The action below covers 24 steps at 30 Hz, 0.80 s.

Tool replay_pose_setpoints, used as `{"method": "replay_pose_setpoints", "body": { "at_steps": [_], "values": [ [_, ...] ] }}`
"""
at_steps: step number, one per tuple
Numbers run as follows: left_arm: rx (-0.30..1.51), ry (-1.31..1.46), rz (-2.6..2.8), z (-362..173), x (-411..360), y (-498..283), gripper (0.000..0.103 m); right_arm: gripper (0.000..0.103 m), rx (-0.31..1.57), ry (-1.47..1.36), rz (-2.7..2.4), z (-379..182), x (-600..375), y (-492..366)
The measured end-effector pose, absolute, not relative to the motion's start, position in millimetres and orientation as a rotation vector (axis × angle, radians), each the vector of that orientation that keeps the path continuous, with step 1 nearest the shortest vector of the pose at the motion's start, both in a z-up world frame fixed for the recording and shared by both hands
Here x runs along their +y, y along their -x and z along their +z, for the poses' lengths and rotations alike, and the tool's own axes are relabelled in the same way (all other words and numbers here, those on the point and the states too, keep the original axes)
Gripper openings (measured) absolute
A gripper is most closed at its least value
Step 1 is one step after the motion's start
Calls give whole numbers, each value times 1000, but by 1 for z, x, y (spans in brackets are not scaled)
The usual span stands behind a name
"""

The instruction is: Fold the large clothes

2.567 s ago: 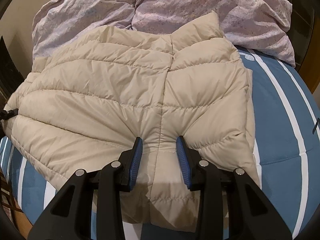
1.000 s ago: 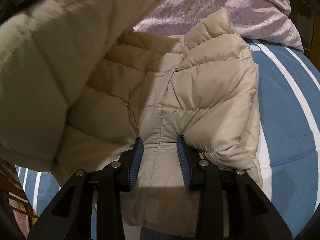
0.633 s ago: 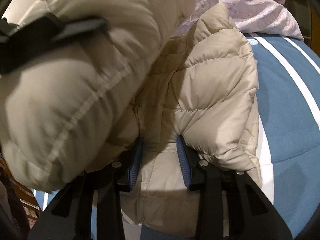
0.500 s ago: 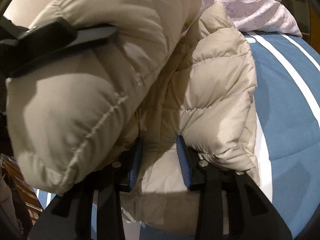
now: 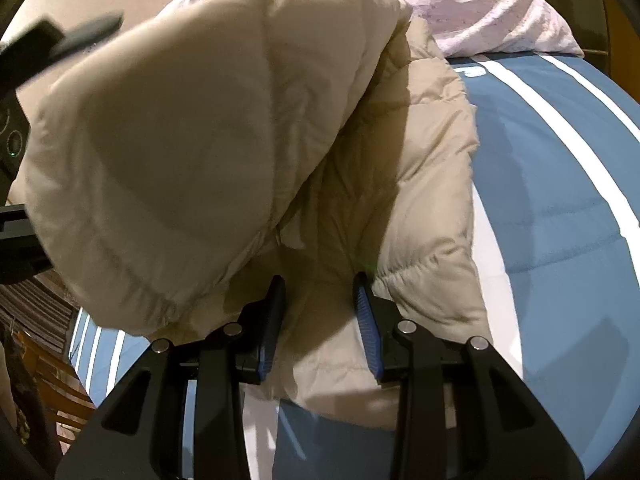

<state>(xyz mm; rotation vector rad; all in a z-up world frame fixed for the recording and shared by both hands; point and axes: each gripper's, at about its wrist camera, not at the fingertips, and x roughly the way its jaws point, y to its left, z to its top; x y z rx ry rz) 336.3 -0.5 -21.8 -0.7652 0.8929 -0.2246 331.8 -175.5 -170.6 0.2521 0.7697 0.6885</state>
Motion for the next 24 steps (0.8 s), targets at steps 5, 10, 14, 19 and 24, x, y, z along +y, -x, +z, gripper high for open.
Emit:
{"method": "replay_pose_setpoints", "body": {
  "at_steps": [5,10,14,19,24],
  "values": [
    [887,711,-153,-20,-9,-322,59,37,770,-253,682,-174,-181,-318],
    [871,636,-57,-19,5,-315,59,37,768,-254,686,-174,-180,-313],
    [852,551,33,-17,12,-322,59,37,766,-254,689,-176,-184,-318],
    [851,487,90,-22,19,-318,59,37,765,-250,685,-182,-184,-330],
    [859,451,99,-28,12,-327,59,37,762,-246,685,-182,-183,-326]
  ]
}}
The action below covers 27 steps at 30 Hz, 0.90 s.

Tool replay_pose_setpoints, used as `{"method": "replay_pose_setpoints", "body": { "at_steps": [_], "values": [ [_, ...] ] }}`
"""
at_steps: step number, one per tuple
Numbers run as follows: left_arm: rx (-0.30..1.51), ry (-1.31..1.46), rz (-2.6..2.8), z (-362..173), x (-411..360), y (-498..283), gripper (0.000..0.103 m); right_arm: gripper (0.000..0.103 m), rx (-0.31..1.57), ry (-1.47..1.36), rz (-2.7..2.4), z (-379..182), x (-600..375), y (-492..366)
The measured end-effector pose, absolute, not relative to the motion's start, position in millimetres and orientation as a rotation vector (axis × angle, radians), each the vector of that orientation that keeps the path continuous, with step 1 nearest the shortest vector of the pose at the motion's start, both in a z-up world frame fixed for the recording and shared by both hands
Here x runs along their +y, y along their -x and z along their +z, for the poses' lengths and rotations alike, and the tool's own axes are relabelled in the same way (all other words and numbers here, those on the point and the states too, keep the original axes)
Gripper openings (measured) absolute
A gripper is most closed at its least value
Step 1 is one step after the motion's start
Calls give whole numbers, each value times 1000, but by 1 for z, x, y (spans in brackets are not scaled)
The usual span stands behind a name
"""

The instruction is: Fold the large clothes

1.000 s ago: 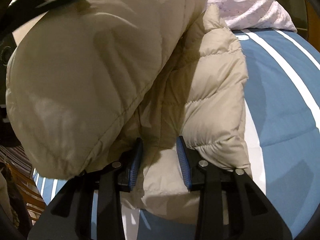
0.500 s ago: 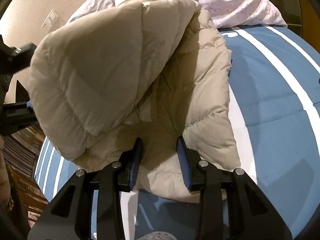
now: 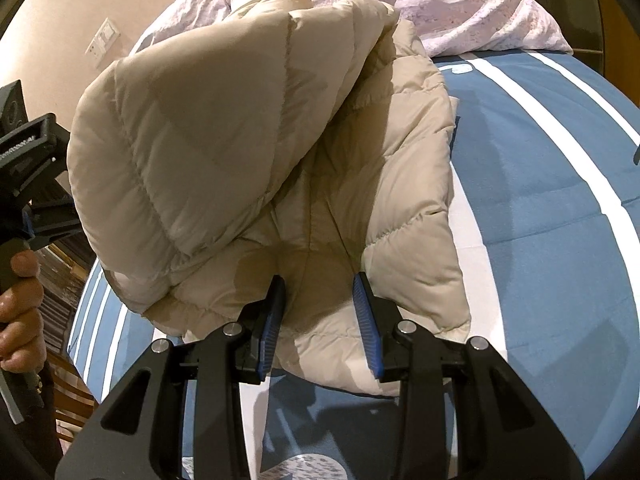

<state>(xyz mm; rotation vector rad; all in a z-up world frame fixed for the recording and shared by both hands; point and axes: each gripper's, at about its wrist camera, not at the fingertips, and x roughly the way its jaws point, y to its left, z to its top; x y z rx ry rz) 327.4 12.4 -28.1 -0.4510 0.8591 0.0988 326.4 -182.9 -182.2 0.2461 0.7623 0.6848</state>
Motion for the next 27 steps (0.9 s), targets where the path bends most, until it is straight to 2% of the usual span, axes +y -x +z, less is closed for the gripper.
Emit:
{"method": "replay_pose_setpoints", "body": {
  "at_steps": [6,16,27],
  "values": [
    [875,409,90,-42,-1,-333,61,37,743,-244,646,-173,-195,-319],
    [899,381,41,-64,-26,-347,64,37,613,-260,481,-126,-249,-316],
    [903,360,-4,-78,-42,-353,64,24,563,-200,559,-94,-214,-322]
  ]
}}
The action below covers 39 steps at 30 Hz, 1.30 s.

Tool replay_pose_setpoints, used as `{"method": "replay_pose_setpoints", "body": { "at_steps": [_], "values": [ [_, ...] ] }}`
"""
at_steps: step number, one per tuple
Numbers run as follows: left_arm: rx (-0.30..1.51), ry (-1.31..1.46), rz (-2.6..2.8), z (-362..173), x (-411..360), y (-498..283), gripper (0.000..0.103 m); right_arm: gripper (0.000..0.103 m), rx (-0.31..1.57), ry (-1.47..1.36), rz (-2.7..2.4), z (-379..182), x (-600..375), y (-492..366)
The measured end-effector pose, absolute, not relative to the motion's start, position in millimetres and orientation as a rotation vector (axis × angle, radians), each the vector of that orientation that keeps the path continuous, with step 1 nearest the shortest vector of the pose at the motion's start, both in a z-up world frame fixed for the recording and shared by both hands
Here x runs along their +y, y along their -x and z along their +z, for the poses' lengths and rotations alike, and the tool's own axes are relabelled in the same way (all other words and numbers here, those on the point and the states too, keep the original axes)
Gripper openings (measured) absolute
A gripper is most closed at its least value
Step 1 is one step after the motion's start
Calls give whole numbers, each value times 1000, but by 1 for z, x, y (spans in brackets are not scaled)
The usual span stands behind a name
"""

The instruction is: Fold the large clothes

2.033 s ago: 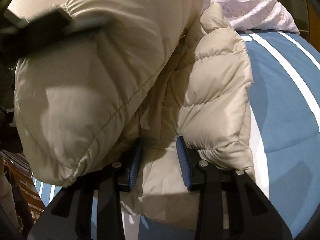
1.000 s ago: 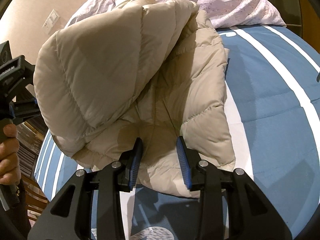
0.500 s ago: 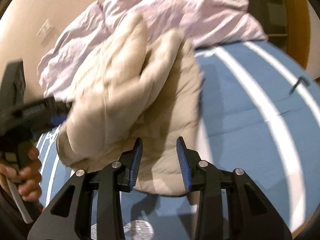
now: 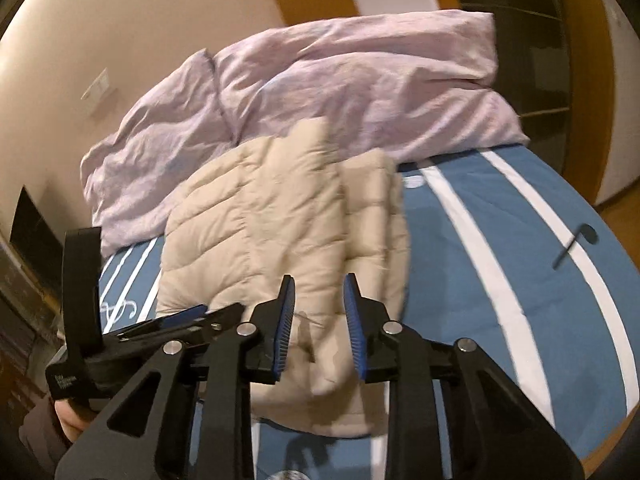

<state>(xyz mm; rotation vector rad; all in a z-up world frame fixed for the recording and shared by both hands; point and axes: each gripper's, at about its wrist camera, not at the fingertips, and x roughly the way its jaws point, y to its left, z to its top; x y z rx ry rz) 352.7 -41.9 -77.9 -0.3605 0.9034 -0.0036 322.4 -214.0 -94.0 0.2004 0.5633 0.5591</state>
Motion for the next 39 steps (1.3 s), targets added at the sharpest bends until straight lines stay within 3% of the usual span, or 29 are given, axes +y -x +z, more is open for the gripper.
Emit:
{"method": "replay_pose_setpoints", "body": {
  "at_steps": [13,20,28,32,39],
  "values": [
    [893,402,-92,-77,-36,-343,62,17,723,-174,501,-151,-199,-362],
    [861,408,-105,-47,-15,-350,61,17,733,-204,513,-168,-208,-363],
    [779,198,111,-18,11,-384,61,17,729,-222,519,-173,-207,-363],
    [777,91,194,-35,14,-399,67,17,729,-220,516,-172,-205,-363],
    [807,76,203,-70,5,-412,67,18,729,-178,489,-167,-200,-363]
  ]
}}
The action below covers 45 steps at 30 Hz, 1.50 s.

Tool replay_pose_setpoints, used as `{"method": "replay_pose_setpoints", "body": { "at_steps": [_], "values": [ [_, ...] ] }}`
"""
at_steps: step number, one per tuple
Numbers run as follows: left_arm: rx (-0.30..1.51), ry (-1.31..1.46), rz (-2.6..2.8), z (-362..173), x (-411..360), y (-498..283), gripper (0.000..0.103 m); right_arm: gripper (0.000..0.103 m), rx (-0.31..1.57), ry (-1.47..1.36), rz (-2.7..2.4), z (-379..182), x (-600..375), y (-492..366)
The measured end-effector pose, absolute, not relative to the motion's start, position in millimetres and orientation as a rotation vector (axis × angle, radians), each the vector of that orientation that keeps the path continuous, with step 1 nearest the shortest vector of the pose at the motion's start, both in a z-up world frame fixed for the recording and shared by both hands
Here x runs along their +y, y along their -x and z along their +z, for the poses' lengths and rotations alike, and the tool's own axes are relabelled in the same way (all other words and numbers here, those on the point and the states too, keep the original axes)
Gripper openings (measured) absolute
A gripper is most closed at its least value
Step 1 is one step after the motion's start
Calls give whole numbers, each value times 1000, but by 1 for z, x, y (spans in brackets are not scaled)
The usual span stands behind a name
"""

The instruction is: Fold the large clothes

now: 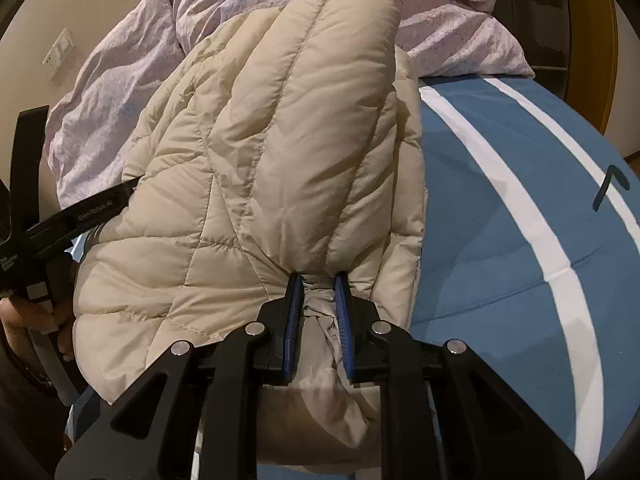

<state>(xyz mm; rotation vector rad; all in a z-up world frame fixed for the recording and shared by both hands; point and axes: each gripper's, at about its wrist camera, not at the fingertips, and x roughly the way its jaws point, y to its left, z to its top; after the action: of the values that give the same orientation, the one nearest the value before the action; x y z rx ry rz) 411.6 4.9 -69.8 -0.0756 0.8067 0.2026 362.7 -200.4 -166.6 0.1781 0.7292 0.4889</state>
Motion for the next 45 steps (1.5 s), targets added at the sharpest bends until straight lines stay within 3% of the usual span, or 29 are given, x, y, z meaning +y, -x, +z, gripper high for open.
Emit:
{"method": "replay_pose_setpoints", "body": {
  "at_steps": [22,30,38,45],
  "values": [
    [755,44,225,-85,0,-409,68,18,695,-187,501,-174,-204,-362],
    [756,35,226,-85,-2,-410,68,21,606,-210,513,-119,-216,-346],
    [756,34,226,-85,-3,-410,68,42,482,-163,503,-71,-179,-367],
    [748,36,221,-86,-3,-409,68,43,505,-110,351,-82,-163,-417]
  ]
}}
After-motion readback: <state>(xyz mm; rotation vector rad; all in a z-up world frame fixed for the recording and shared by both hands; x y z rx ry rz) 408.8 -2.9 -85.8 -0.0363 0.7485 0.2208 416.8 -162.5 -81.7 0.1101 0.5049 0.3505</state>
